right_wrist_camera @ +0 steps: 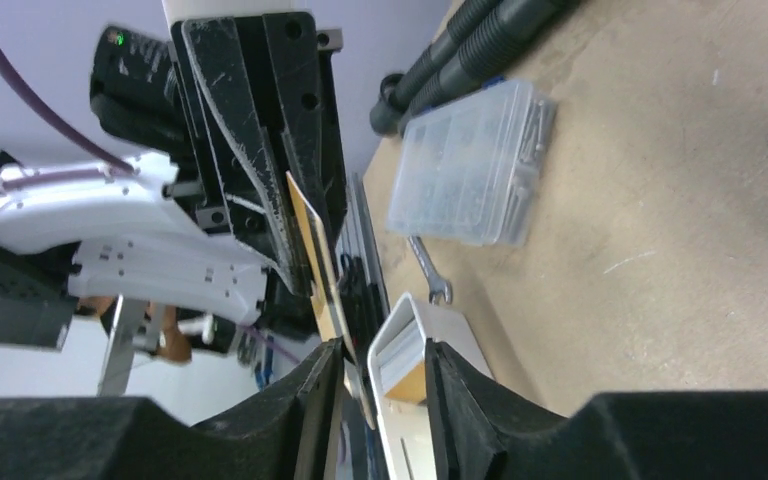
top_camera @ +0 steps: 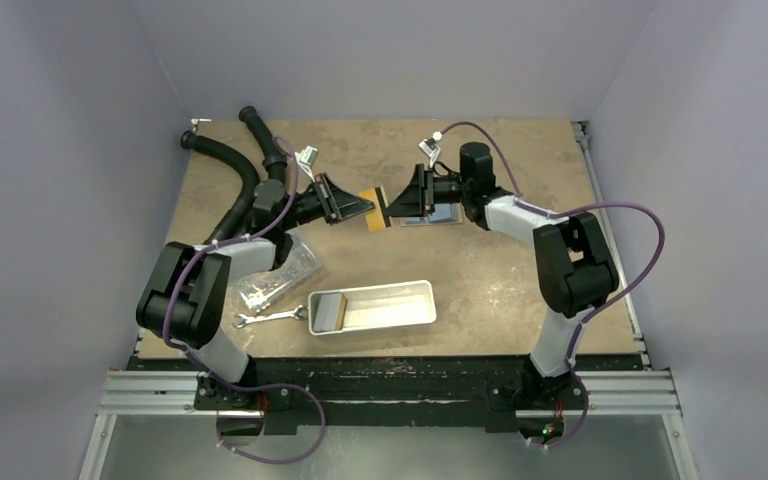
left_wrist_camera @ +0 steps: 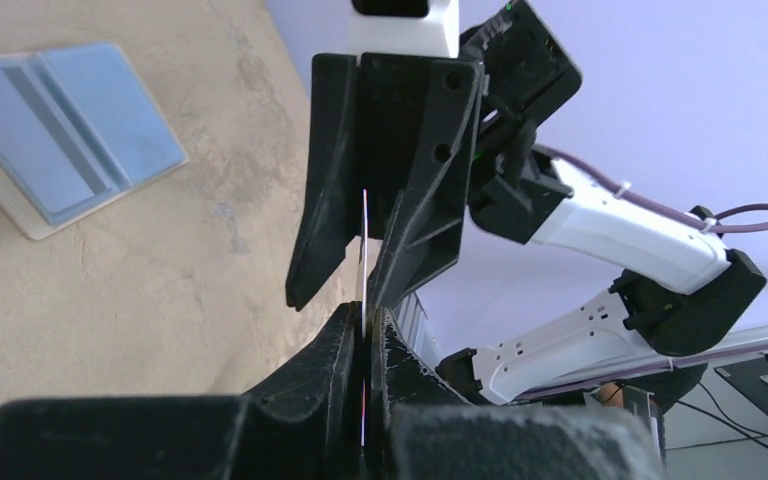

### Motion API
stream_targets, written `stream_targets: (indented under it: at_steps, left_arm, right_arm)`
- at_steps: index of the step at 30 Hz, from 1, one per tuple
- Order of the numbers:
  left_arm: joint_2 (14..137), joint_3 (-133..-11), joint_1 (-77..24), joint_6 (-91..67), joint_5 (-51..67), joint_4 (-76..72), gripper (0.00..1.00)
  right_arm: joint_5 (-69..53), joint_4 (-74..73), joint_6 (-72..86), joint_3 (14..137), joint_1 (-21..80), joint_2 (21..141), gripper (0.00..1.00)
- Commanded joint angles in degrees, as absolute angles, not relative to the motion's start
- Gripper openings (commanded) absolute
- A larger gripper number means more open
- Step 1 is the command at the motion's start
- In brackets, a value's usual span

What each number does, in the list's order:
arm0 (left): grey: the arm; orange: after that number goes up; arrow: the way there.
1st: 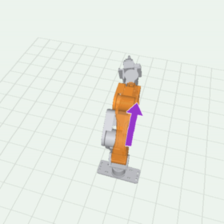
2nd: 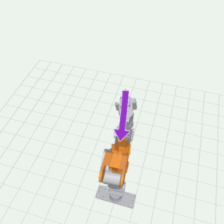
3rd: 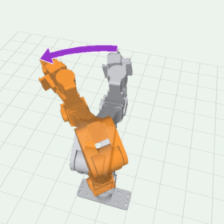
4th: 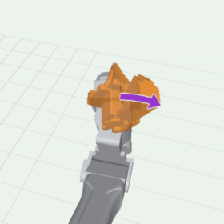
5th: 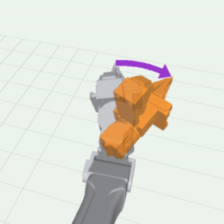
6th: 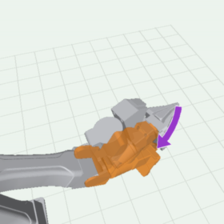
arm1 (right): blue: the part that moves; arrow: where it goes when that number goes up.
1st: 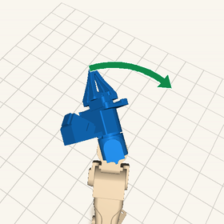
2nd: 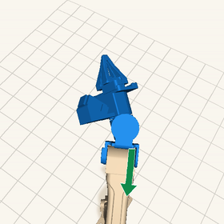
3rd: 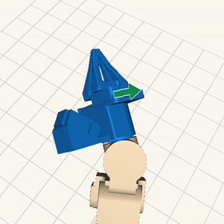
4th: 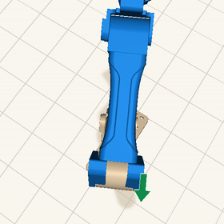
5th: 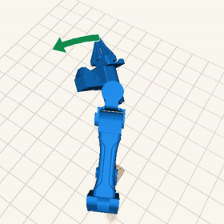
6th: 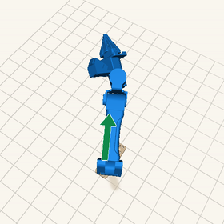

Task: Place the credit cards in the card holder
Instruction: Insert the credit card into the card holder.

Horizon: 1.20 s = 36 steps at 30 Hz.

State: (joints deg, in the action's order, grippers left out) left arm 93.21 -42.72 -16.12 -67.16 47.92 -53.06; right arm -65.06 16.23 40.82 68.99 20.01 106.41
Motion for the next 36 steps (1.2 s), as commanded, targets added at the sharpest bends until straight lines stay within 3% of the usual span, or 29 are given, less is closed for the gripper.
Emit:
stream_targets:
  at_steps: [1, 7, 11, 14, 15, 19, 21, 23, 27, 31, 36]
  left_arm:
    - [92.04, -41.98, -16.08, -74.64, 44.14, -69.86, 0.0]
    - [94.82, -42.02, -16.09, -79.77, 43.47, -76.67, 0.0]
    - [95.51, -41.85, -16.17, -79.66, 42.47, -76.22, 0.0]
    - [95.93, -42.09, -16.35, -78.21, 41.51, -72.99, 0.0]
    - [95.71, -42.36, -16.35, -75.89, 40.96, -69.21, 0.0]
    - [94.26, -49.21, -16.47, -61.16, 34.0, -36.86, 0.4]
    - [95.67, -55.76, -16.9, -53.75, 28.07, -19.08, 0.47]
    - [98.18, -60.47, -17.49, -50.26, 25.15, -10.69, 0.51]
    - [104.7, -66.66, -20.02, -49.59, 24.54, -9.95, 0.5]
    - [113.16, -75.69, -25.34, -47.72, 26.33, -9.86, 0.38]
    - [122.55, -84.9, -29.24, -46.83, 27.37, -10.61, 0.2]
  right_arm:
    - [-61.35, 47.56, 64.01, 60.37, 19.59, 103.69, 0.43]
    - [-60.35, 90.73, 95.21, 56.11, 19.51, 111.73, 0.34]
    - [-59.86, 92.91, 97.01, 55.91, 19.51, 113.0, 0.19]
    - [-59.27, 82.46, 87.89, 54.91, 19.27, 110.46, 0.0]
    - [-58.07, 78.48, 85.33, 54.1, 18.3, 109.54, 0.0]
    - [-53.01, 56.05, 70.12, 52.59, 12.64, 105.86, 0.0]
    - [-49.33, 37.47, 56.85, 55.02, 9.84, 104.68, 0.0]
    - [-46.16, 22.62, 45.51, 59.21, 7.61, 104.98, 0.0]
    - [-42.98, 1.91, 32.48, 68.84, 4.62, 109.69, 0.0]
    - [-47.44, -10.83, 24.75, 77.38, 3.06, 115.82, 0.0]
    - [-47.72, -13.58, 22.3, 79.99, 2.57, 118.48, 0.0]
